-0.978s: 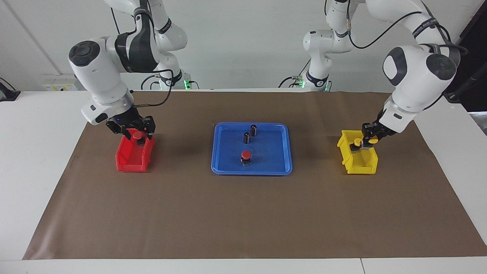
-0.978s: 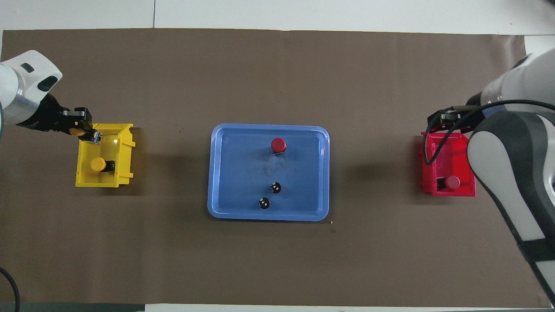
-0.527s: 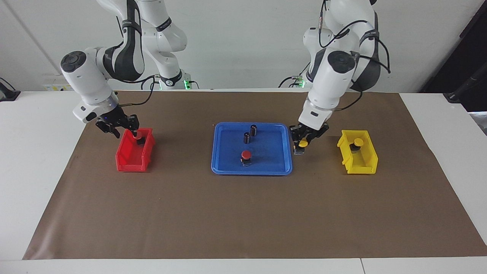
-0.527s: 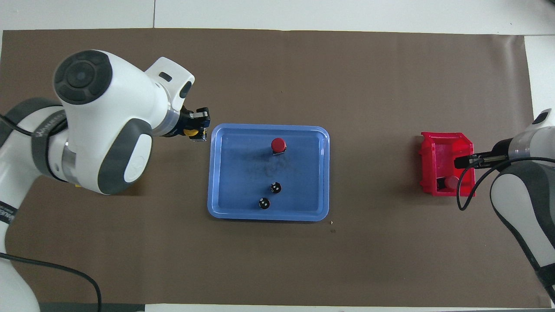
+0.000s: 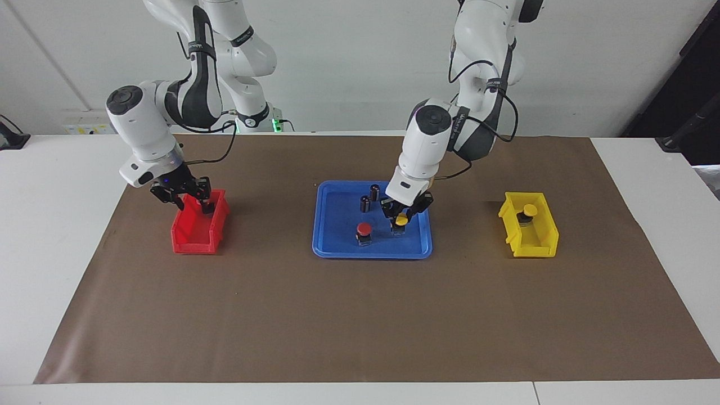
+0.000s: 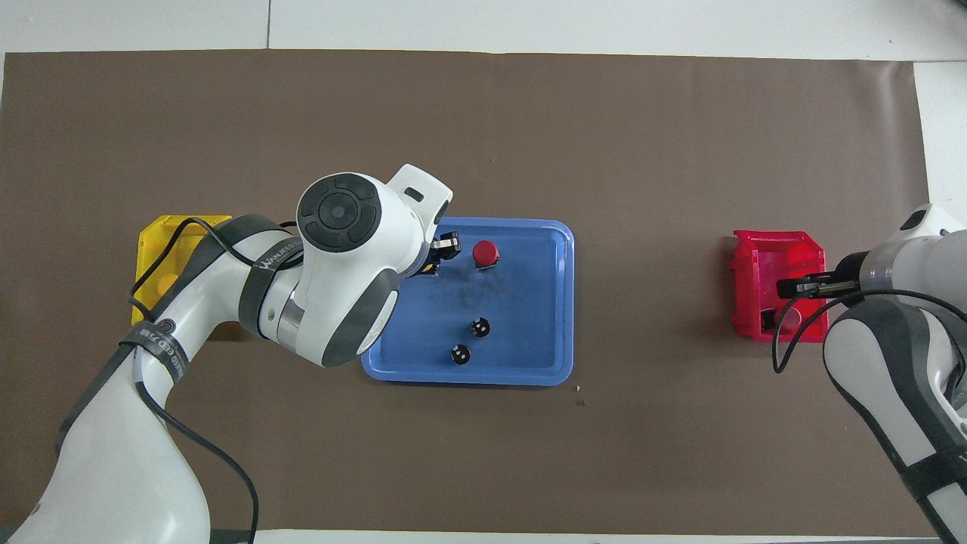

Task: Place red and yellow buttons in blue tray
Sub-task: 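Carry the yellow button over the tray and release it with the left gripper, then return the left gripper to the yellow holder while the right gripper lifts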

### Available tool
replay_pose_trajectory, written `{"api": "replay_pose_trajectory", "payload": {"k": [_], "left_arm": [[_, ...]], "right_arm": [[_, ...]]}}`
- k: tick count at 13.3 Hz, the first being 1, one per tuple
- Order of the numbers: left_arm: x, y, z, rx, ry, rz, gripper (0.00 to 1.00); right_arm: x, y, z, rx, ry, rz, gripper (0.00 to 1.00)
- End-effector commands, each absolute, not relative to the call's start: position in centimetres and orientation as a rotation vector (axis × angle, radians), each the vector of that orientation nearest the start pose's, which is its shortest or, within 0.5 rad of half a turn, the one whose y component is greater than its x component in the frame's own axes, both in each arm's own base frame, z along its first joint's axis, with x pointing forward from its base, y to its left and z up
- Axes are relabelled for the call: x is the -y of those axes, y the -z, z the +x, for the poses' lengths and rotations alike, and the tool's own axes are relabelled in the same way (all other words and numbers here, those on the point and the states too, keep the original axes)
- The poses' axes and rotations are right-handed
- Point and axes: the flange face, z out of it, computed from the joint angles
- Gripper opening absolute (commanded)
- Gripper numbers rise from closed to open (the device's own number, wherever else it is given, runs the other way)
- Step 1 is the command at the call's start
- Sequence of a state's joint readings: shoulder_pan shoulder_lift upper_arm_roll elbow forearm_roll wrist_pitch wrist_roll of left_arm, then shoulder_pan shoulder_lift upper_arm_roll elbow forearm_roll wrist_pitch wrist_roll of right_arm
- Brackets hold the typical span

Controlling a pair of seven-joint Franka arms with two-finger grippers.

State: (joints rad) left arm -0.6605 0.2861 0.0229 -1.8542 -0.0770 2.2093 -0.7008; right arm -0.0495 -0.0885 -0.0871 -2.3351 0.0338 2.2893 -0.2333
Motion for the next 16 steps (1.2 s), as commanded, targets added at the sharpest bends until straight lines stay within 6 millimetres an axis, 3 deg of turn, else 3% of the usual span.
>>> {"api": "replay_pose_trajectory", "payload": {"k": [1, 2, 3, 4, 5, 7, 9, 12, 14, 16], "left_arm": [[39.1, -35.9, 50.5, 0.222, 0.065, -3.254, 0.06], [39.2, -35.8, 50.7, 0.228, 0.071, -3.256, 0.17], [39.2, -36.1, 50.7, 0.228, 0.067, -3.255, 0.61], [39.3, -36.5, 50.9, 0.229, 0.063, -3.253, 0.87], [39.1, -37.4, 50.9, 0.222, 0.046, -3.242, 0.97], [37.6, -41.3, 51.2, 0.166, -0.031, -3.199, 1.00], [33.2, -44.8, 52.0, -0.064, -0.064, -3.143, 1.00], [22.0, -48.0, 54.6, -0.147, -0.166, -3.123, 1.00], [13.6, -48.4, 55.1, -0.232, -0.179, -3.108, 1.00], [8.0, -47.8, 54.9, -0.207, -0.159, -3.090, 1.00]], "right_arm": [[6.5, -36.7, 47.8, 0.127, 0.082, -3.096, 0.62], [6.5, -36.5, 47.7, 0.126, 0.078, -3.094, 0.62], [6.5, -36.3, 47.5, 0.123, 0.071, -3.094, 0.61], [6.4, -36.2, 47.4, 0.129, 0.066, -3.094, 0.61], [6.4, -36.2, 47.3, 0.128, 0.066, -3.093, 0.61], [6.4, -35.8, 46.8, 0.131, 0.057, -3.093, 0.60], [6.4, -35.1, 46.6, 0.149, 0.039, -3.091, 0.60], [6.3, -34.8, 46.3, 0.150, 0.034, -3.089, 0.51], [6.3, -34.7, 46.2, 0.154, 0.030, -3.088, 0.40], [6.3, -34.8, 46.3, 0.156, 0.029, -3.089, 0.29]]}}
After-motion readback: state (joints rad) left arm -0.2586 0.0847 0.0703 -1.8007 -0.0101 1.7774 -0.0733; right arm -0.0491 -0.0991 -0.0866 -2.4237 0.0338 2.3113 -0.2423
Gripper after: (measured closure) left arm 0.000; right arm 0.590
